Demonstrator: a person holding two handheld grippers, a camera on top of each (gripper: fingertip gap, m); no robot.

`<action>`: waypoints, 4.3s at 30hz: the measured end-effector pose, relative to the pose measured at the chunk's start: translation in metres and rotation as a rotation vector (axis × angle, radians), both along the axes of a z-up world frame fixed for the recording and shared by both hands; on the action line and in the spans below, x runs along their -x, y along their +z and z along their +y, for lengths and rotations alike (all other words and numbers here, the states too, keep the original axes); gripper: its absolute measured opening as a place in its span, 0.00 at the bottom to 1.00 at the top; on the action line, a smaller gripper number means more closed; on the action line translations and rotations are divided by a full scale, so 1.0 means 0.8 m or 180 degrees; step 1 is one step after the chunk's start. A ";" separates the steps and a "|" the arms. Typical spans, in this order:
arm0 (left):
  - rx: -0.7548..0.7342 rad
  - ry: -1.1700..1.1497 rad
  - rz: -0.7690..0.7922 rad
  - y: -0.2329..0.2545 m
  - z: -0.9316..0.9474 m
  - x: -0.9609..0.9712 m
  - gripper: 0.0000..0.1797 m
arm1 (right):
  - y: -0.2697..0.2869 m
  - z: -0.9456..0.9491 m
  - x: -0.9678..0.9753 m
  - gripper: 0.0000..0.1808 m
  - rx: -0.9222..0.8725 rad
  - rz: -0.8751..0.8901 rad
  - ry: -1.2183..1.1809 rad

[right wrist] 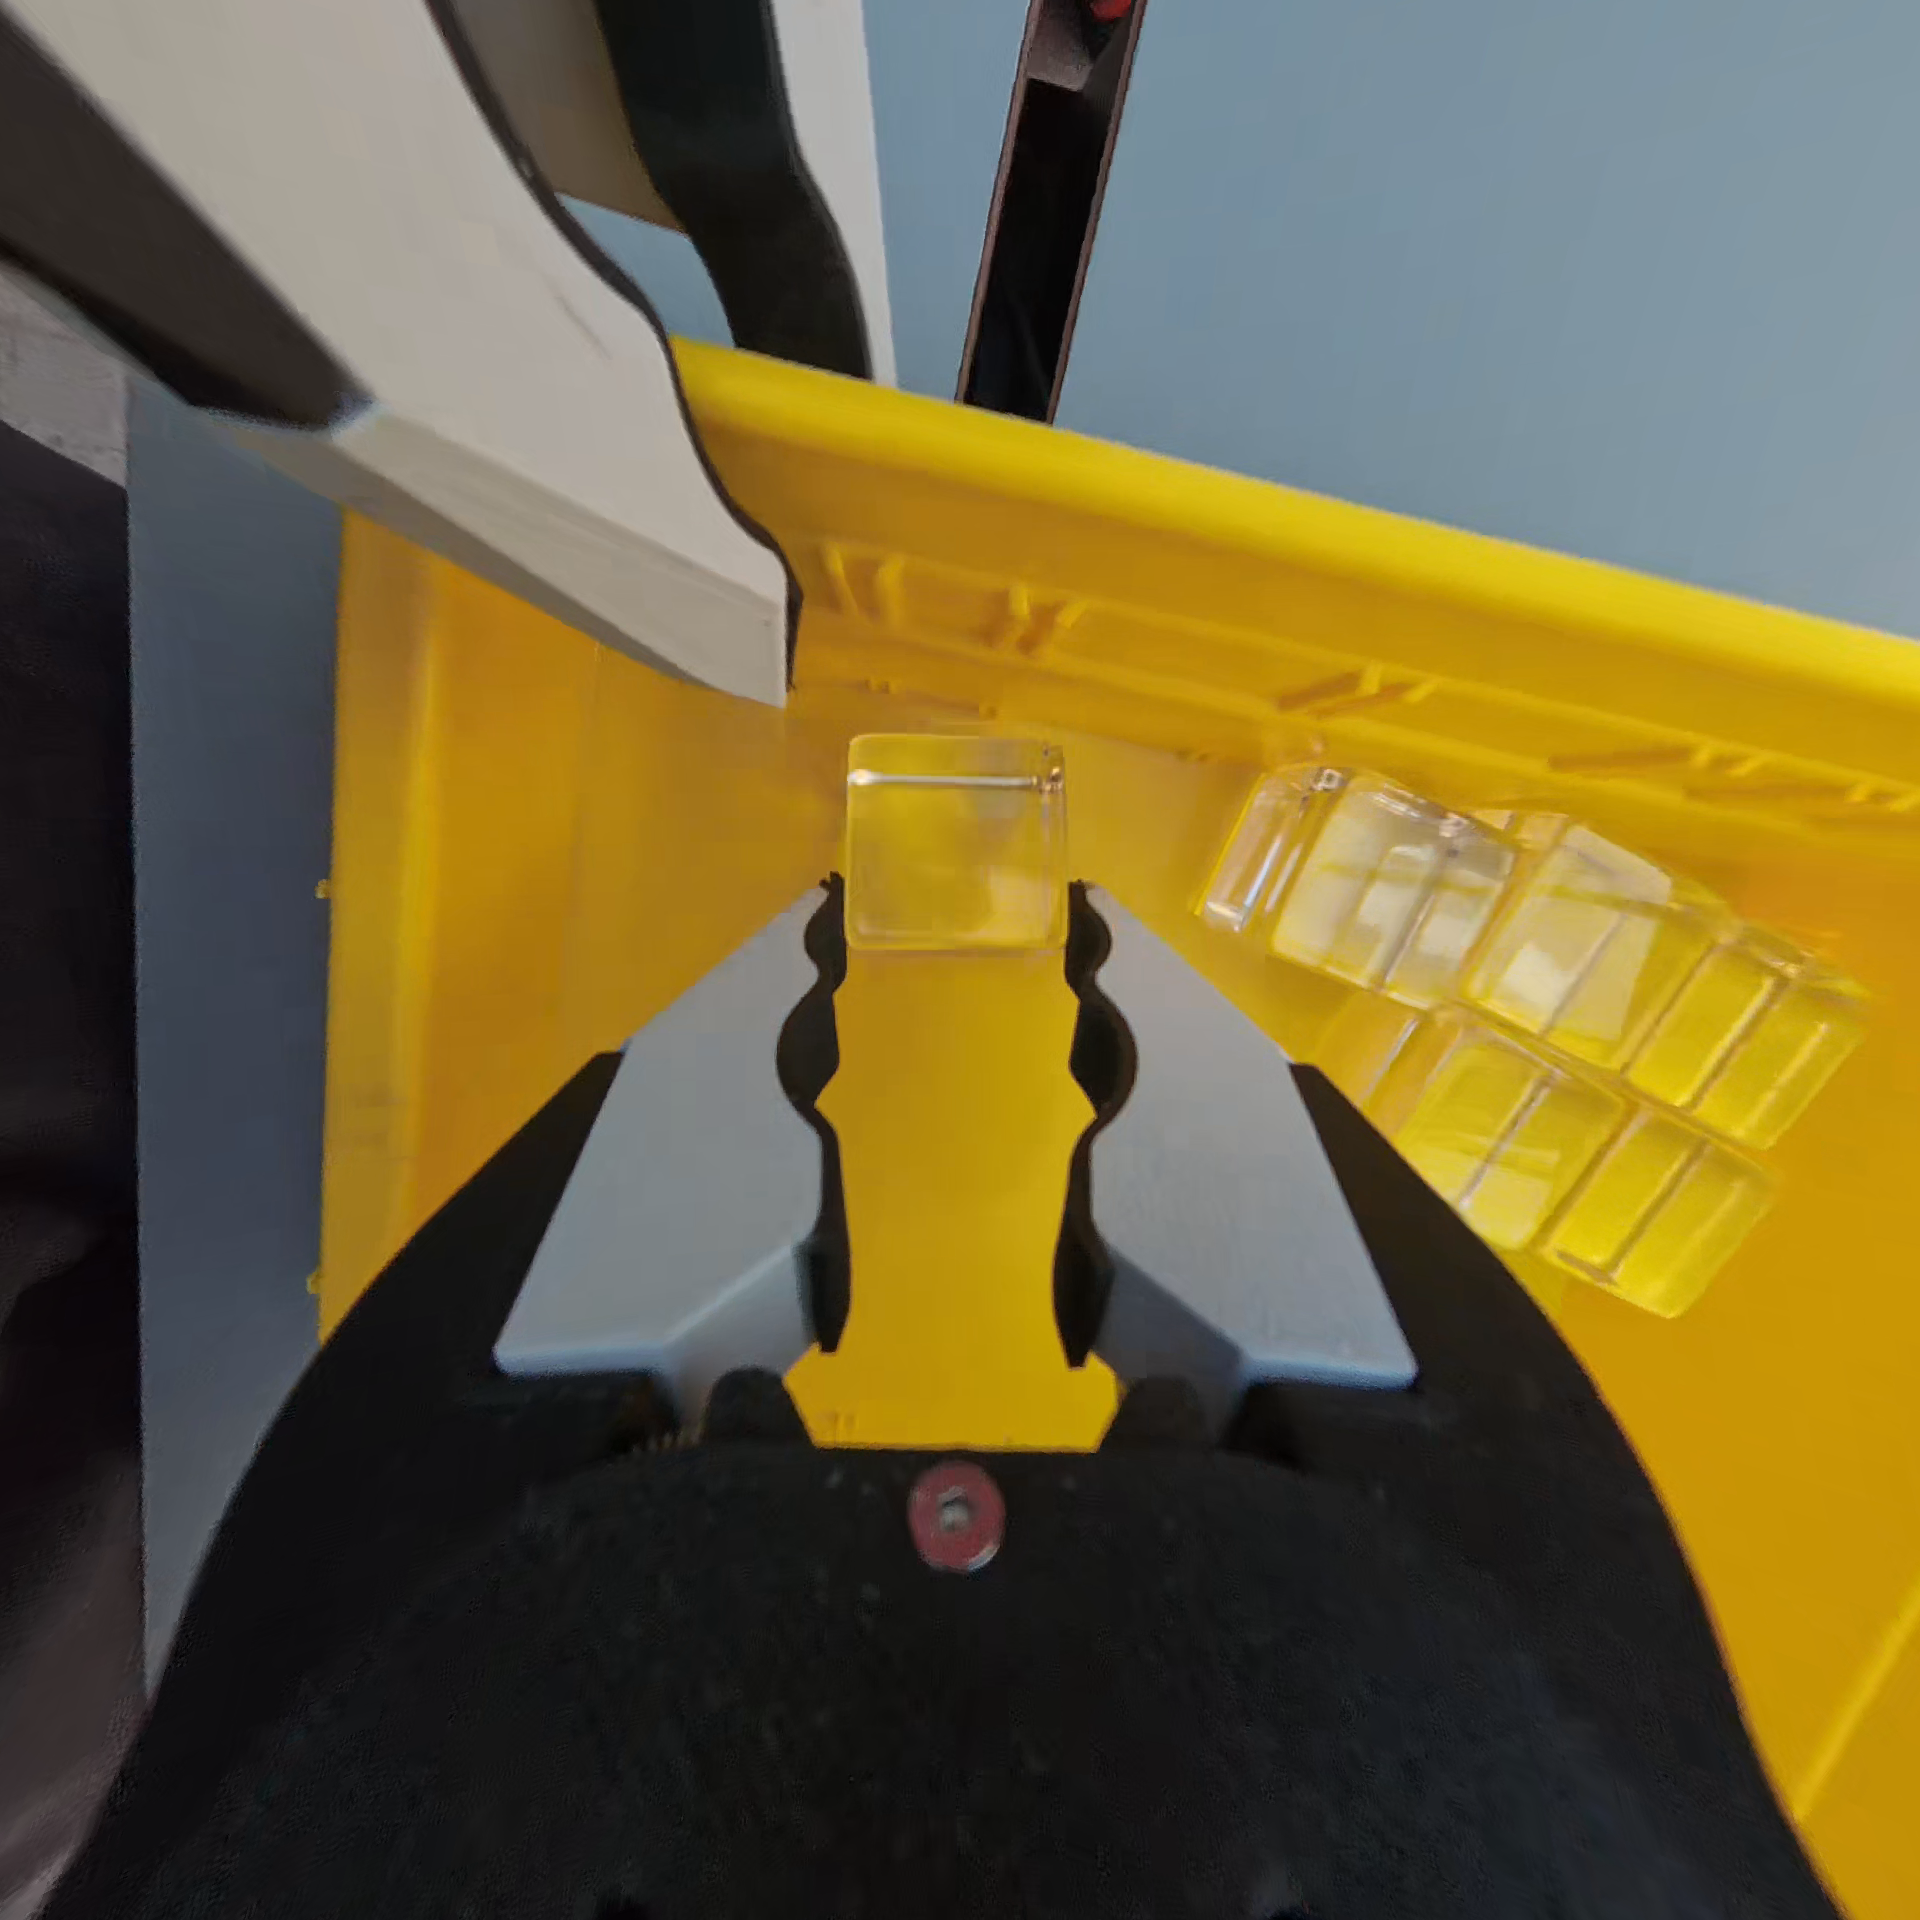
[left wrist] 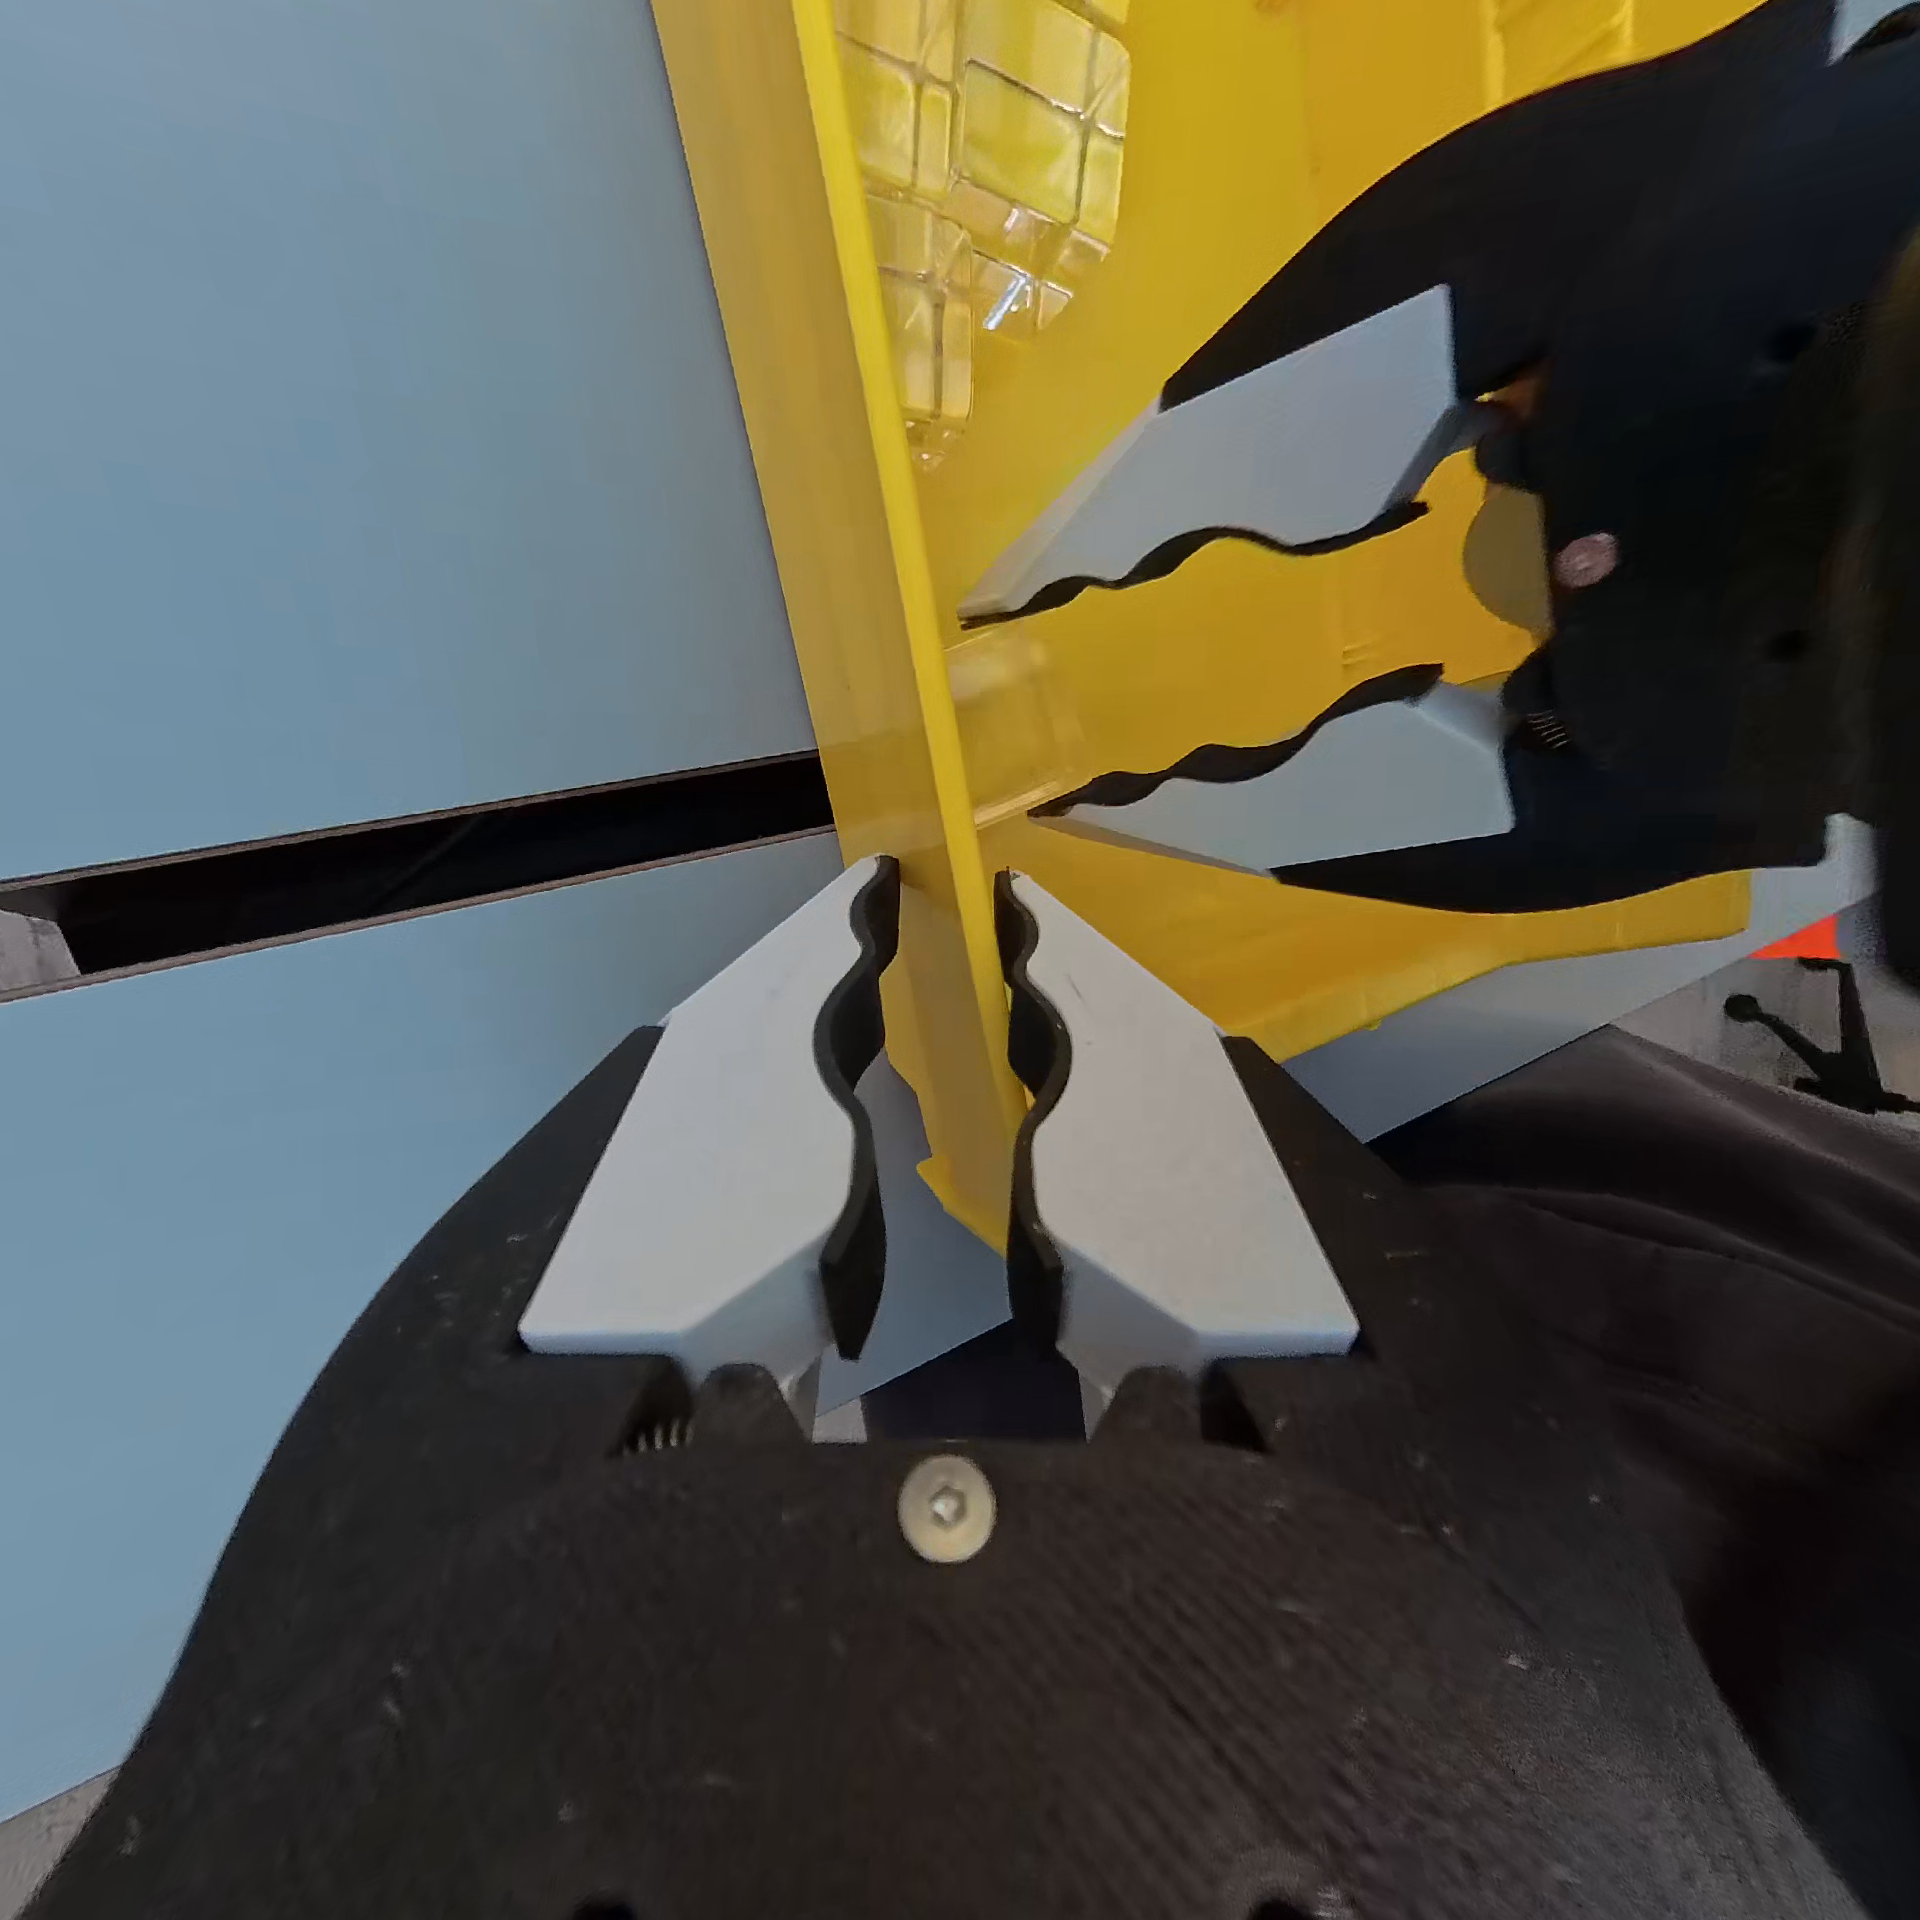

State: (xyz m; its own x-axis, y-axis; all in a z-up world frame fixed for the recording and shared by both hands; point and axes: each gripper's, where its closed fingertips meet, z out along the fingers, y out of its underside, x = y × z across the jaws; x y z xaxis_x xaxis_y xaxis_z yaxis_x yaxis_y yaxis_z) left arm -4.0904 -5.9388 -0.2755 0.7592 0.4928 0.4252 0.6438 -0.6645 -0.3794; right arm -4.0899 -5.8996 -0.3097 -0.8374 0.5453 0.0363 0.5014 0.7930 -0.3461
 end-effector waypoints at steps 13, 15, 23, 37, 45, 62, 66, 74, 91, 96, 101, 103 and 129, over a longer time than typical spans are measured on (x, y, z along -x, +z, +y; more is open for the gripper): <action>0.0362 0.0050 0.0116 -0.021 0.001 -0.002 0.08 | 0.181 0.270 -0.083 0.23 0.1095 0.1203 -0.2578; 0.0443 0.0064 0.0221 -0.019 0.002 -0.002 0.09 | 0.141 0.348 -0.129 0.22 0.0801 0.1155 -0.3036; 0.0584 0.0694 0.0456 0.015 -0.002 0.011 0.11 | 0.000 0.453 -0.255 0.22 0.0609 0.0596 -0.3815; 0.1052 0.1112 0.0862 0.035 -0.009 -0.011 0.17 | -0.008 0.481 -0.281 0.42 0.0933 0.0780 -0.3943; 0.1120 0.1061 0.0912 0.036 -0.009 -0.011 0.18 | -0.020 0.457 -0.313 0.34 0.1096 0.0512 -0.3991; 0.0670 0.0780 0.0736 0.037 -0.012 0.008 0.15 | 0.090 0.443 -0.289 0.41 0.1124 0.1107 -0.3882; 0.0481 0.0792 0.0636 0.035 -0.012 0.017 0.15 | 0.150 0.357 -0.202 0.39 0.1307 0.1336 -0.3069; 0.0148 0.0730 0.0468 0.037 -0.018 0.019 0.15 | 0.169 0.117 0.001 0.34 0.1222 0.1134 -0.1286; -0.0081 0.0239 0.0417 0.018 -0.026 -0.008 0.17 | 0.009 0.050 0.083 0.25 0.0099 0.1041 -0.0719; -0.0124 0.0172 0.0413 0.022 -0.013 0.009 0.17 | 0.008 0.044 0.054 0.33 0.0001 0.0618 -0.0994; -0.0115 0.0105 0.0413 0.025 -0.002 0.020 0.17 | 0.010 0.056 0.064 0.32 0.0037 0.0475 -0.1216; -0.0105 0.0079 0.0418 0.026 0.001 0.020 0.17 | -0.005 0.057 0.060 0.31 0.0023 0.0161 -0.1198; -0.0286 0.0338 0.0638 0.064 0.010 0.030 0.16 | 0.179 0.115 -0.013 0.22 0.1458 0.0626 -0.2185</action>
State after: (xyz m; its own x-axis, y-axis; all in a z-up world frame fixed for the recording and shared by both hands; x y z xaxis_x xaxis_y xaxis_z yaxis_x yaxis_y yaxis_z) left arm -4.1146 -5.9309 -0.2247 0.7788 0.5413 0.3171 0.6141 -0.5549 -0.5612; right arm -4.0795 -5.8075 -0.1667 -0.3170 0.9267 -0.2018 0.7174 0.0951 -0.6901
